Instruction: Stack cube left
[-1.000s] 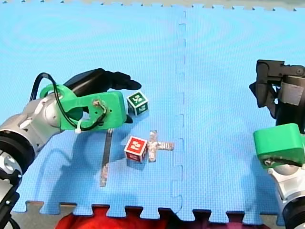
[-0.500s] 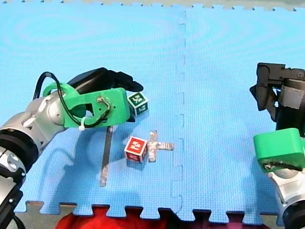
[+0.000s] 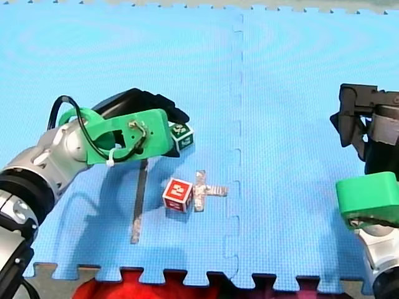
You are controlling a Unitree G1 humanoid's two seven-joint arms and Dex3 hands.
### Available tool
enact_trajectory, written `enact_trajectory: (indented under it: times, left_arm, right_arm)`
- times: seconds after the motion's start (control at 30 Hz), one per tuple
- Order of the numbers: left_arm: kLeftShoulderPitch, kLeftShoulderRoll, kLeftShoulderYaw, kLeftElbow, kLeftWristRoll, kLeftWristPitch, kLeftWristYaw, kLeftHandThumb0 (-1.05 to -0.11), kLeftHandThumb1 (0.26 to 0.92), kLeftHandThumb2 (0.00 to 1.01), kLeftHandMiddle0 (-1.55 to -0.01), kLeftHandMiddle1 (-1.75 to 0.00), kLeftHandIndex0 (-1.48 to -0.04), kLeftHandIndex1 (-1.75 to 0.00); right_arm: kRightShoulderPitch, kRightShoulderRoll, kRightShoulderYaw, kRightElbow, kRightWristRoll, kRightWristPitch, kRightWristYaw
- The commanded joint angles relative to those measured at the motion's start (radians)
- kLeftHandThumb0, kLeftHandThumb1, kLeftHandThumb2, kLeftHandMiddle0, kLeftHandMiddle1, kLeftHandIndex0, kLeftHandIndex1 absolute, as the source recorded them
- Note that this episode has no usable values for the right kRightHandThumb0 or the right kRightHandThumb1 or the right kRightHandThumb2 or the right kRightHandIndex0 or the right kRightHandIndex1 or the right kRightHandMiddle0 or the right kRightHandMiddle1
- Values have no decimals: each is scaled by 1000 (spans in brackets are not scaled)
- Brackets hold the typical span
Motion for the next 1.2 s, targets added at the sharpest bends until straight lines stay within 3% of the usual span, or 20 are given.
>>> enact_trajectory:
  times: [0.0, 0.2, 0.43, 0.7, 0.97, 1.17]
  left_arm:
    - [-8, 2, -1, 3, 4, 6, 1, -646, 712, 1, -936, -1746, -798, -33]
    - [7, 1, -17, 6, 21, -11, 4, -649, 713, 1, -910, -1746, -788, -21]
    - [40, 15, -46, 11, 49, -21, -10, -670, 717, 2, -901, -1746, -792, -17]
    - [57, 36, -51, 12, 45, -23, -33, -711, 725, 4, -921, -1746, -814, -21]
    - [42, 73, -44, -1, 28, -50, -84, -771, 744, 8, -969, -1746, -844, -21]
    - [-2, 111, -52, -27, 29, -87, -155, -802, 750, 7, -992, -1746, -839, -14]
  right_arm:
    - [7, -6, -5, -14, -1, 6, -4]
    - [3, -10, -9, -22, 2, 15, 1]
    - [-5, -15, -10, -18, 4, 10, 7]
    - [2, -13, -13, -48, 6, 22, 15]
    - [0, -13, -17, -64, 17, 29, 32]
    - [0, -11, -21, -74, 20, 34, 39]
